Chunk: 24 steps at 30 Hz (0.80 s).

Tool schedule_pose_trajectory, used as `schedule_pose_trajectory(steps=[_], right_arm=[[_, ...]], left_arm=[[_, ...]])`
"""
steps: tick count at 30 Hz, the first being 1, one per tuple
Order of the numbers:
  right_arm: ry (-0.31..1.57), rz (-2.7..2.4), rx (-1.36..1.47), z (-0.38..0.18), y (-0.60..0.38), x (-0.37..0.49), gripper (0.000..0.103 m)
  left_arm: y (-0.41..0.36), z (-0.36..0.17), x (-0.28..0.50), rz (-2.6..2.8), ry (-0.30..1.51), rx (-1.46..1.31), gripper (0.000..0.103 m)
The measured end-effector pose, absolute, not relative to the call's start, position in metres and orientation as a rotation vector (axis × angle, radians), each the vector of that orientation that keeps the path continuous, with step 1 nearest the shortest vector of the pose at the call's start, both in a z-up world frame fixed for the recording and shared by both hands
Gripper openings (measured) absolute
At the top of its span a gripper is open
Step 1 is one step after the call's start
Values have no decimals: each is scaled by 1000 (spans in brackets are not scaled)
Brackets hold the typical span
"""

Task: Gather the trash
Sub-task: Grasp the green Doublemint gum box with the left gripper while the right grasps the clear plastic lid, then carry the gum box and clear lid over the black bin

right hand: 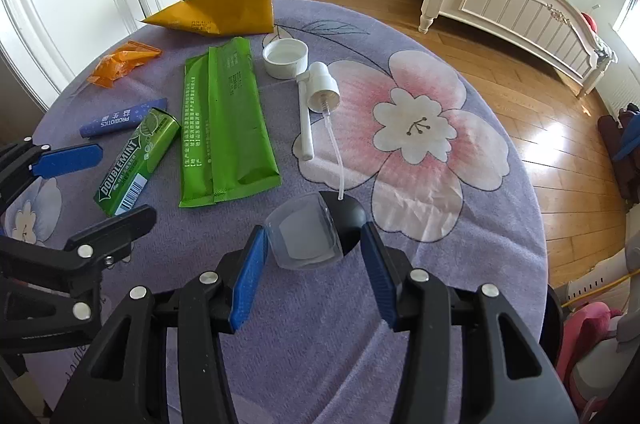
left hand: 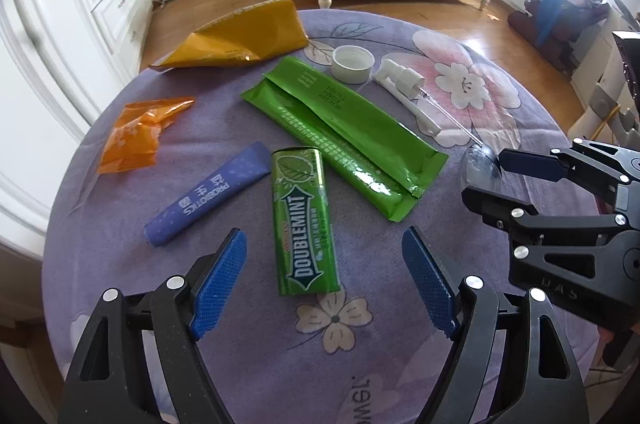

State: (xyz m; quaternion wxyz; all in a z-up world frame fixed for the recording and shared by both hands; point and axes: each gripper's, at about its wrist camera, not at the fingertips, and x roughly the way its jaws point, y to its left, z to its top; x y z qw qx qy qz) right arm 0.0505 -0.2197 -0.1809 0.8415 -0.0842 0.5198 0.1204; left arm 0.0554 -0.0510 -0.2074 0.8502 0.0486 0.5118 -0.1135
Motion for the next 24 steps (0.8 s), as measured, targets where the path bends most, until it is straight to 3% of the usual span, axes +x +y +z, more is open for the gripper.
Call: schedule_pose_trajectory(steps=[4,6,8,10,12,24], right_arm=[[1109,233,-195,-186,-220,56,60],[1112,239,-149,-187,-225,59,53],[1115,252,-121,-187,-228,60,52],[1114,253,-119,-187,-228,61,52],[1116,257,-110,-186,-229,62,52],[1098,250,-88,-178,-240,52,52]], left_arm=[[-53,-215,64,-228,1095,98,78],[-52,-220,67,-225,1108,94,72],[-52,-220,68,-221,1091,115,64],[-50,-219,70,-221,1087,110,44],[-46,-217,74,-229,1098,92,32],[-56,-208,64,-259,1079,127,32]])
